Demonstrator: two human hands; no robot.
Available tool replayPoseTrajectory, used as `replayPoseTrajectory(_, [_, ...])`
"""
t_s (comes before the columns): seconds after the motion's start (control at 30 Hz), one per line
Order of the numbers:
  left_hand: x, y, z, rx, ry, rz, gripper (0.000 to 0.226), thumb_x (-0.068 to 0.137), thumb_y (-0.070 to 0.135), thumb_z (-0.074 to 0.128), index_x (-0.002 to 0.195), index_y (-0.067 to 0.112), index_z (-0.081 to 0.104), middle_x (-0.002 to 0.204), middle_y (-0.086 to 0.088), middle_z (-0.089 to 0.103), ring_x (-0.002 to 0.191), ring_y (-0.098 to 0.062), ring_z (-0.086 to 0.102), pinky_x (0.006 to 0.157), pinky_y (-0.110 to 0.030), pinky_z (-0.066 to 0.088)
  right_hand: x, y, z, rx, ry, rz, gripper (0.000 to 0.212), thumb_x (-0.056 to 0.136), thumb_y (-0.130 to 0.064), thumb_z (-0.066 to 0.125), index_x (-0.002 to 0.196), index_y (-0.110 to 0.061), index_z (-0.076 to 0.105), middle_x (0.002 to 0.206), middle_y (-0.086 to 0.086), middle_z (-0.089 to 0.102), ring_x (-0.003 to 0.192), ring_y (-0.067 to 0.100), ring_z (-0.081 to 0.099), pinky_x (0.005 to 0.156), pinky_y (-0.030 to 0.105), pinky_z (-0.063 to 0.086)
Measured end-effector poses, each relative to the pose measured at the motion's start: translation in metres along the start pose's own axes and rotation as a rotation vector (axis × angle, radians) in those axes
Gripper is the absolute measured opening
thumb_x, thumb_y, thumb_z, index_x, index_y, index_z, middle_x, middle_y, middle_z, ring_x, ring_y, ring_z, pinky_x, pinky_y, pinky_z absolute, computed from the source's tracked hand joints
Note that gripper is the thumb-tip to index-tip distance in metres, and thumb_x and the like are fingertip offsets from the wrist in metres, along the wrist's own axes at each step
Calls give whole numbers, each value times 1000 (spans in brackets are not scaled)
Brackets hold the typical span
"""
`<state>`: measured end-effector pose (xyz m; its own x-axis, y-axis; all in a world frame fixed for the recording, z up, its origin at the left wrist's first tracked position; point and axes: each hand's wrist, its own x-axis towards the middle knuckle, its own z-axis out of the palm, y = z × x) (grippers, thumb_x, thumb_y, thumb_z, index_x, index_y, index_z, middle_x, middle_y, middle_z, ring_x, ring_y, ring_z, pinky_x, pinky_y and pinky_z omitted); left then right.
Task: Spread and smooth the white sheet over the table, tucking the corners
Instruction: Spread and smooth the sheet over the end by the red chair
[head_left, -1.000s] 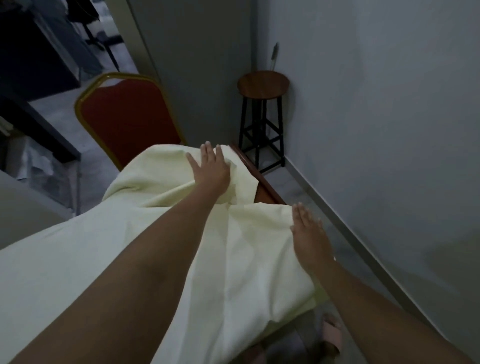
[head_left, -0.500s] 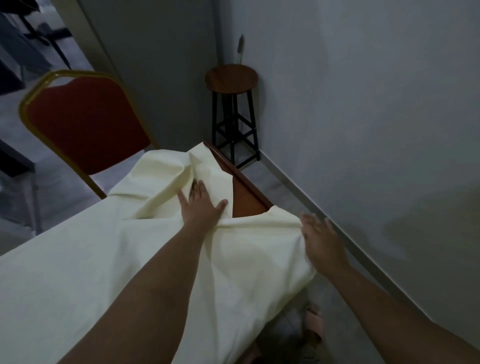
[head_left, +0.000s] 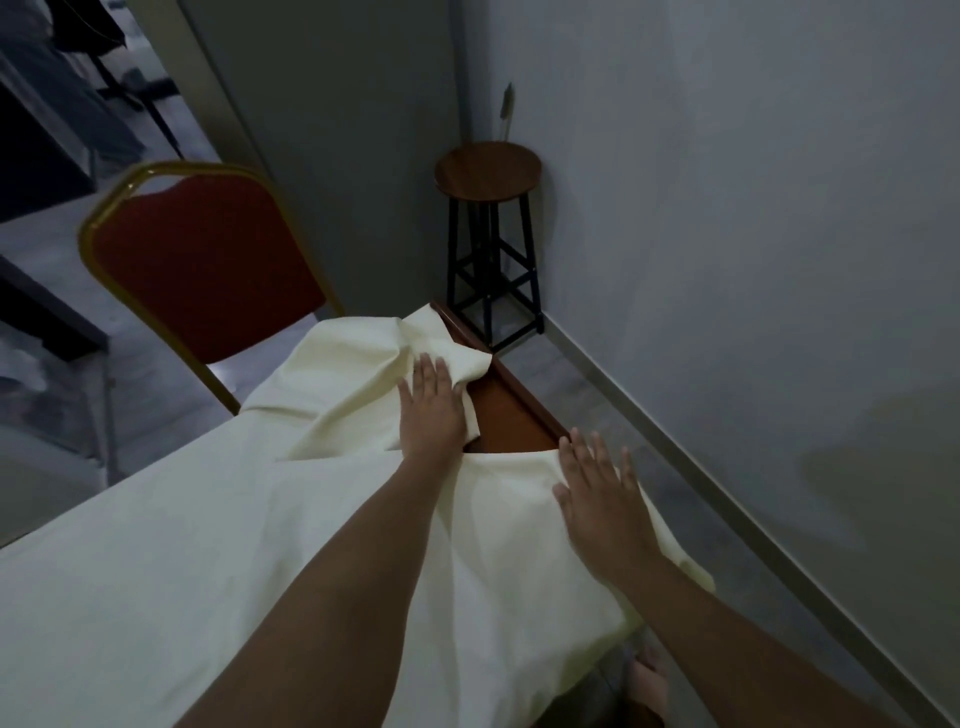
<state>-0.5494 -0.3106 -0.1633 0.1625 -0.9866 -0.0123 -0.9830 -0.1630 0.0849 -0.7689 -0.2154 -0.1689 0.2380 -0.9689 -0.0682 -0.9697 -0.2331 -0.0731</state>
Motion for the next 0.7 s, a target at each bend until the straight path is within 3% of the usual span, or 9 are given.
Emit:
replayPoseTrajectory(0.17, [34,23,-3,-41,49,-2,53,104,30,10,151,6,6,160,-14,4,148,-24,0,119,-42,-6,3,3,0,51,9,12,59,97,-36,0,150,-14,13,159,3,14,147,19,3,118,47,-7])
replayPoseTrajectory(0.33, [67,57,-6,-95,33,-2,52,104,26,11,151,5,5,160,-14,2,148,-25,0,119,-43,-2,2,25,-6,41,29,19,53,98,-30,19,140,-8,42,146,8,45,138,26,37,113,53,21])
replayPoseTrajectory(0.47, [91,78,-19,-198,59,-13,51,104,25,12,151,7,7,160,-13,2,148,-24,0,119,-42,-3,0,51,-6,32,28,6,53,97,-29,22,137,-6,47,142,9,50,135,28,42,109,57,23])
replayPoseTrajectory(0.6, [107,88,-32,-264,11,-79,52,104,28,13,151,6,4,160,-13,1,148,-24,-1,118,-44,-1,-5,74,-10,56,-2,92,61,95,-34,11,144,-9,37,151,8,37,144,25,27,116,51,6])
replayPoseTrajectory(0.7, [94,92,-29,-165,-82,18,55,104,30,14,151,6,-1,160,-12,-4,148,-24,-4,118,-47,-3,-2,69,-14,96,-25,167,62,91,-31,12,149,-13,26,158,3,22,148,19,11,117,47,-7])
